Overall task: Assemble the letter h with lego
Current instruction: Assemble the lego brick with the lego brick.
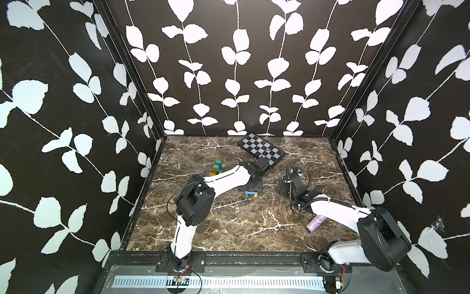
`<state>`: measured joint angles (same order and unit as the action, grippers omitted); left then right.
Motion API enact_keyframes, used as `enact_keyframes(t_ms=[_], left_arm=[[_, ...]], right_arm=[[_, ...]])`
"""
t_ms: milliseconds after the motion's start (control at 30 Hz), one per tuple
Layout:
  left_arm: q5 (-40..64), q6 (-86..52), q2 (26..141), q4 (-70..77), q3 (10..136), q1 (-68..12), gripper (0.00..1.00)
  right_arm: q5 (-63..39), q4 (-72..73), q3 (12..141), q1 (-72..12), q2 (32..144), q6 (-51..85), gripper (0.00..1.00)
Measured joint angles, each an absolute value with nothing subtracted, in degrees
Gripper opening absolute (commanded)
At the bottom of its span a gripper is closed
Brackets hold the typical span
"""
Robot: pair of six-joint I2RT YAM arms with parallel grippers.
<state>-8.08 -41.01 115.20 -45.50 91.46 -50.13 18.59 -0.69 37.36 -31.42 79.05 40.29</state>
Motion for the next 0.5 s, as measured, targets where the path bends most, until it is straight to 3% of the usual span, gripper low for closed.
enact_keyframes(t_ms=[500], left_arm=[[-8.4, -41.4, 115.8, -45.9, 92.3, -50.1, 0.23]], right_arm=[[18.6, -0.7, 37.4, -31.3, 79.0, 40.3, 0.84]])
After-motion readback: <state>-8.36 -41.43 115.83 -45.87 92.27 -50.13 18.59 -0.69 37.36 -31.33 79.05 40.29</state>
